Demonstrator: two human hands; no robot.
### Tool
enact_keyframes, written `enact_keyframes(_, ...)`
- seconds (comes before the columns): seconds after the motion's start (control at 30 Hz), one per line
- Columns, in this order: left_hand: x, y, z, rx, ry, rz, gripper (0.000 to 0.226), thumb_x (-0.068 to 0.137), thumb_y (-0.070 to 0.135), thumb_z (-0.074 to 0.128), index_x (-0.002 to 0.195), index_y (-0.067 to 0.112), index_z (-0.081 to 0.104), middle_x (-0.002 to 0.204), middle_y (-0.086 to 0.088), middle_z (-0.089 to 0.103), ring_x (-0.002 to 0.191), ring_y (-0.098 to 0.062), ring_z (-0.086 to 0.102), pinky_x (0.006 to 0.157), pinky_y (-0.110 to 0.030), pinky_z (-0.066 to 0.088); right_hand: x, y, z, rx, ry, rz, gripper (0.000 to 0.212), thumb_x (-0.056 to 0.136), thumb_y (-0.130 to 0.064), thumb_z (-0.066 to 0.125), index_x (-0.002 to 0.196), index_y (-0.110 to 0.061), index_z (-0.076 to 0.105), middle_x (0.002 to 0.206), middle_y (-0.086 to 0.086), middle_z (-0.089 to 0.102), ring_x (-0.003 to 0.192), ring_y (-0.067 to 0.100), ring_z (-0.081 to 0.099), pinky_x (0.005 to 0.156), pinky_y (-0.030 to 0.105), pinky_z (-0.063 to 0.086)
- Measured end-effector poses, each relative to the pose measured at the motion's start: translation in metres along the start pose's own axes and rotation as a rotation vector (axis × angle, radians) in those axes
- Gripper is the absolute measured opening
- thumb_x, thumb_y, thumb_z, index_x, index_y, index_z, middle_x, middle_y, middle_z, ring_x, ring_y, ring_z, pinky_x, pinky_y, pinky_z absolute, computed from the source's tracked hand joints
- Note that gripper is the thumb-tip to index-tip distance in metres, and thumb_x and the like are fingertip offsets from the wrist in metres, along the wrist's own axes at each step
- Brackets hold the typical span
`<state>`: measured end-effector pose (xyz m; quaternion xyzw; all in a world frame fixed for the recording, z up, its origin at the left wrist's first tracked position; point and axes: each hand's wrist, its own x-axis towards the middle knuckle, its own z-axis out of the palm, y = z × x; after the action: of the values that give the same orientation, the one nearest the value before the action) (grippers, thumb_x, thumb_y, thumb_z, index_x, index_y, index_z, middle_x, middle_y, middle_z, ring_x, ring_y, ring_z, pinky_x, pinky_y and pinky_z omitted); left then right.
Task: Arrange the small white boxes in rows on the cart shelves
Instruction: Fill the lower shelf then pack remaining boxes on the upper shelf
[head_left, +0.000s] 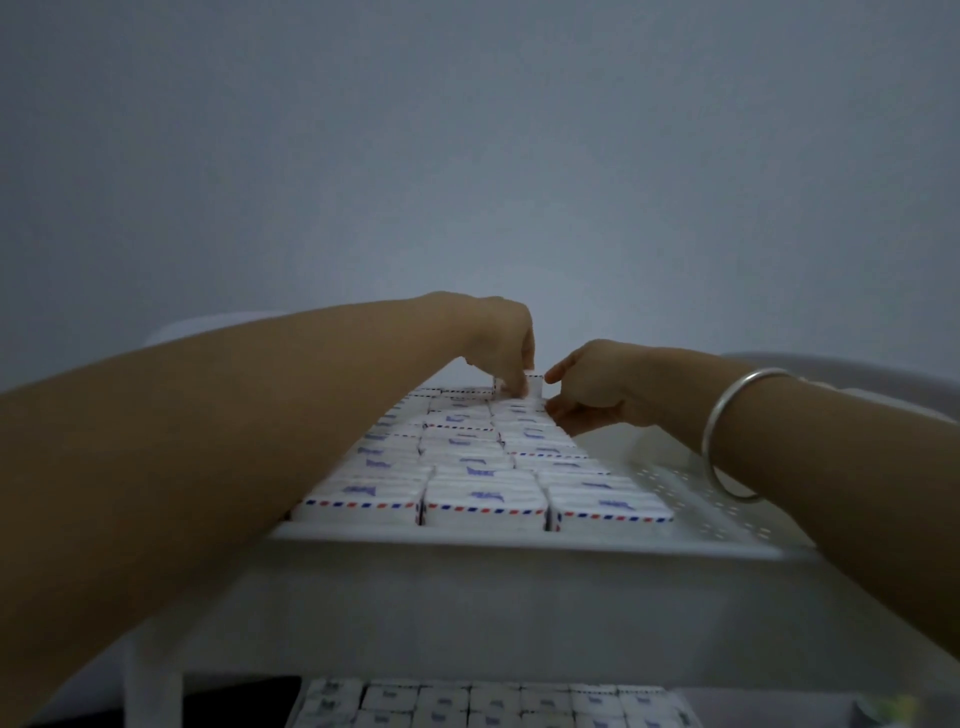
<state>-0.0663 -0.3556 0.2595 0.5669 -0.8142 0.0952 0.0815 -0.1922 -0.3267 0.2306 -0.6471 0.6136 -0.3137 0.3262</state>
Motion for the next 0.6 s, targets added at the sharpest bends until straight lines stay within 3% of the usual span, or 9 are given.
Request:
enact_keyframes(0.07,-0.003,0.000,-0.001,-0.003,0.071,0.033,0.036,0.087,0.025,0.067,0.123,0.021,0.064,0.122,0.003,0.062,0.110,-0.017,0.057,0.093,-0.029,0.046,0.000,-0.001,0.000,-0.010,0.005,-0.009,0.027,0.096,0.007,0.046,0.122,0.002,0.053,0.095,0.016,0.070,0.066,0.019,0.066,0.070,0.030,0.058)
enact_keyframes(0.13,-0.008,0.001,-0.004,-0.047,0.111,0.069,0.030,0.088,0.009,0.058,0.114,0.022,0.067,0.118,0.003,0.064,0.103,-0.014,0.056,0.084,-0.026,0.045,0.000,-0.001,0.000,-0.037,0.009,-0.031,0.033,0.096,0.008,0.040,0.127,0.001,0.052,0.102,0.017,0.069,0.077,0.022,0.068,0.075,0.031,0.057)
enact_keyframes(0.2,-0.014,0.005,-0.005,-0.065,0.080,0.075,0.033,0.087,0.000,0.052,0.106,0.020,0.070,0.111,0.003,0.068,0.100,-0.013,0.060,0.082,-0.025,0.047,-0.001,-0.001,0.000,-0.094,-0.011,-0.040,0.037,0.096,0.009,0.037,0.129,0.000,0.050,0.098,0.015,0.068,0.077,0.022,0.067,0.069,0.030,0.059)
enact_keyframes(0.33,-0.021,0.016,-0.003,-0.042,-0.051,0.034,0.032,0.091,0.003,0.052,0.112,0.016,0.072,0.113,0.000,0.070,0.105,-0.015,0.064,0.097,-0.033,0.050,-0.006,0.002,0.001,-0.254,-0.092,-0.007,0.037,0.096,0.007,0.044,0.131,-0.002,0.050,0.083,0.008,0.065,0.064,0.015,0.064,0.052,0.024,0.057)
enact_keyframes(0.4,-0.027,0.020,-0.005,-0.027,-0.082,0.007,0.031,0.093,0.008,0.051,0.117,0.015,0.069,0.117,-0.001,0.069,0.109,-0.017,0.063,0.100,-0.036,0.049,-0.008,0.004,0.000,-0.318,-0.099,-0.026,0.038,0.096,0.002,0.047,0.133,-0.005,0.049,0.084,0.006,0.064,0.069,0.014,0.064,0.057,0.026,0.058)
enact_keyframes(0.5,-0.049,0.023,-0.013,-0.110,-0.074,-0.003,0.038,0.093,0.005,0.044,0.120,0.016,0.067,0.117,0.000,0.069,0.107,-0.015,0.063,0.100,-0.032,0.048,-0.017,-0.001,-0.001,-0.485,-0.012,-0.128,0.044,0.095,-0.003,0.051,0.138,-0.007,0.045,0.094,0.008,0.063,0.083,0.020,0.064,0.076,0.035,0.059)
enact_keyframes(0.6,-0.086,0.024,-0.027,-0.255,0.079,-0.022,0.035,0.092,0.004,0.044,0.110,0.017,0.072,0.104,0.003,0.072,0.087,-0.008,0.067,0.081,-0.023,0.053,-0.036,-0.018,-0.004,-0.536,0.177,-0.311,0.035,0.092,-0.010,0.054,0.127,-0.009,0.057,0.106,0.011,0.066,0.089,0.026,0.068,0.081,0.039,0.059)
